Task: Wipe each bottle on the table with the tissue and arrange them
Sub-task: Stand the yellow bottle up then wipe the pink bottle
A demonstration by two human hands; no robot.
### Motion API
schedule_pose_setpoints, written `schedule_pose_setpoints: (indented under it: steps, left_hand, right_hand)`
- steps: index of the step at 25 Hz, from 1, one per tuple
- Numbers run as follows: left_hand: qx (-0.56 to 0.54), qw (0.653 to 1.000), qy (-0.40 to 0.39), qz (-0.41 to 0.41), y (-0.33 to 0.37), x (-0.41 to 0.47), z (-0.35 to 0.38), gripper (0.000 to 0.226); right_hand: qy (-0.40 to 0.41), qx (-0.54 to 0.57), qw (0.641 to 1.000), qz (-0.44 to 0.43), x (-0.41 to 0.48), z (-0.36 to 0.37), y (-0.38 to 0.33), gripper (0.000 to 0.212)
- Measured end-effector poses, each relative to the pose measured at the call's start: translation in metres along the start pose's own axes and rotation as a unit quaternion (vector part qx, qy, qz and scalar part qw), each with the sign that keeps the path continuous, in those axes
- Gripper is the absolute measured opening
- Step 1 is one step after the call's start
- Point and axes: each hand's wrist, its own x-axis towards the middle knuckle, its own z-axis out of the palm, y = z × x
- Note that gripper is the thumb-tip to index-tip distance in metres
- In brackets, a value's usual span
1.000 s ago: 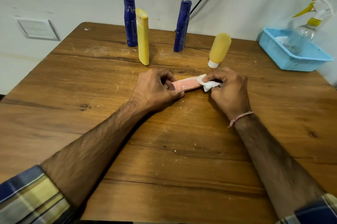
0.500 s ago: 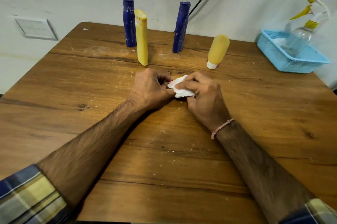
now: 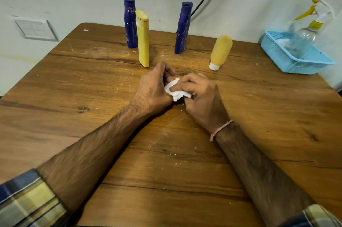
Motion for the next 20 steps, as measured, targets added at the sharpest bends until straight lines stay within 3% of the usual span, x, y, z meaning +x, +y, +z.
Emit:
schedule_pose_setpoints:
  steps: [3,5,9,10,15,20]
  left_hand:
    - [-0.006,1.0,0.002,0.009,0.0,0.001,0.001,0.064]
    - [0.001,1.0,0.002,0.018,0.001,0.001,0.001,0.069]
    - [-0.014,0.998,0.024,0.054,0.001,-0.002,0.004,0.065]
    - [-0.018,0.997,0.032,0.063,0.002,-0.003,0.005,0.061]
    - [-0.007,0.997,0.029,0.067,0.002,0.0,0.003,0.063]
    - [-0.021,0.994,0.045,0.098,0.003,-0.004,0.005,0.06]
  right_hand:
    - [0.062,-0.045,0.98,0.183,0.007,-0.017,0.03,0.037]
    - [0.073,-0.059,0.969,0.229,0.005,-0.024,0.038,0.037]
    - [0.028,0.002,0.999,0.028,0.002,-0.007,-0.003,0.035]
    - [0.024,0.001,1.0,0.011,0.005,-0.005,-0.005,0.035]
    - [0.079,-0.061,0.975,0.199,0.012,-0.021,0.03,0.036]
    - [0.045,-0.013,0.999,0.005,0.007,-0.005,0.003,0.036]
